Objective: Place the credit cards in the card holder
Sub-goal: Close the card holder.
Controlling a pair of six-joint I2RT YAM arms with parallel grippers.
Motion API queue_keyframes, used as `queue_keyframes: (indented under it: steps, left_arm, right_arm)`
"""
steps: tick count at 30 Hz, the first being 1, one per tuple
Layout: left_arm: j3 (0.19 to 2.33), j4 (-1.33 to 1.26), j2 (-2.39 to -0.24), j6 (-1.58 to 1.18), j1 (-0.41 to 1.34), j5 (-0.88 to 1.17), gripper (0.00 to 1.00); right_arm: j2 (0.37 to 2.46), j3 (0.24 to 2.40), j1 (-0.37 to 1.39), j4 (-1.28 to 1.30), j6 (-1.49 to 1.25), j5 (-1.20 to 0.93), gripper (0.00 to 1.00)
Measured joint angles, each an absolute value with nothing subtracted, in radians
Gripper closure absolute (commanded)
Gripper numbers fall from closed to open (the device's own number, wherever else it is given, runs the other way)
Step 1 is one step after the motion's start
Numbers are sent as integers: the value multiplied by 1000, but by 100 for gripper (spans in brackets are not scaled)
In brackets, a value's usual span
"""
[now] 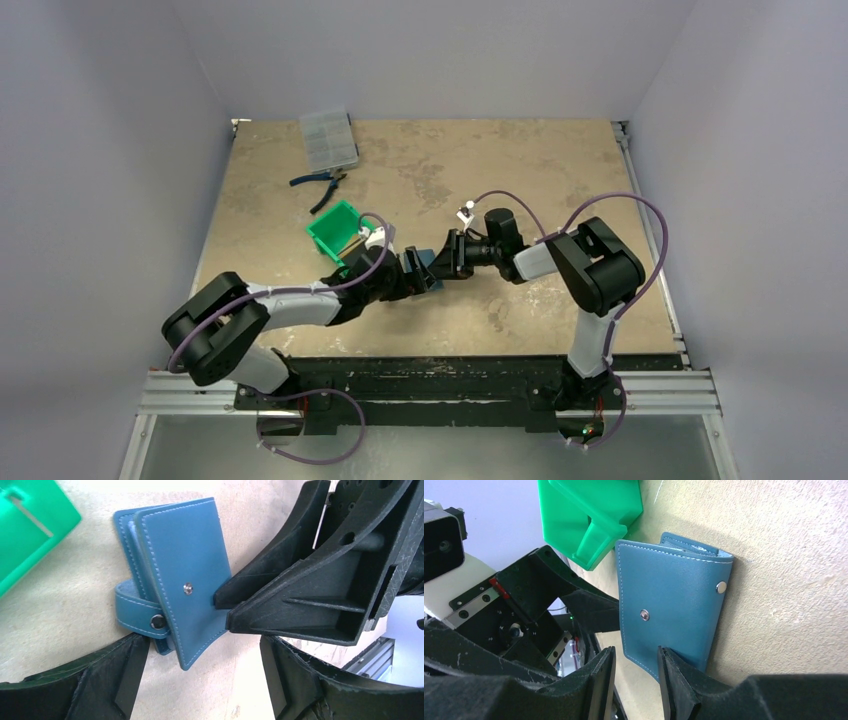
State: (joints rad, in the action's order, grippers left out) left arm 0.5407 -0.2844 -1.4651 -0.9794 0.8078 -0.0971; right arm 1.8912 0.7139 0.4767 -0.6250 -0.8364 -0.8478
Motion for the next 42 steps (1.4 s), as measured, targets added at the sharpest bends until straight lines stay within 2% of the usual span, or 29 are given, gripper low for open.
queue_keyframes:
  steps: [9,14,19,24,32,42]
  left_arm:
    - [437,-387,-1313,-1028,773,-215,8]
    - [396,-518,-1279,-1050,724,-192,8]
    - [422,-417,-1272,-1073,713,-165,6]
    - [435,-365,-1278,-1124,712,-76,6]
    - [427,-440,-1382,-1196,712,19,6]
    - [418,-549,-1454,-1241,712,32,8]
  right_arm:
    - [1891,715,477,-620,-823,-846,56]
    - [1891,718,477,-614,-817,-847,56]
    - [1891,718,477,-614,-816,-847,56]
    - [1891,718,477,-614,-816,-847,56]
    - [1891,718,477,-614,-816,-847,56]
    - [1891,718,477,-616,-817,-847,56]
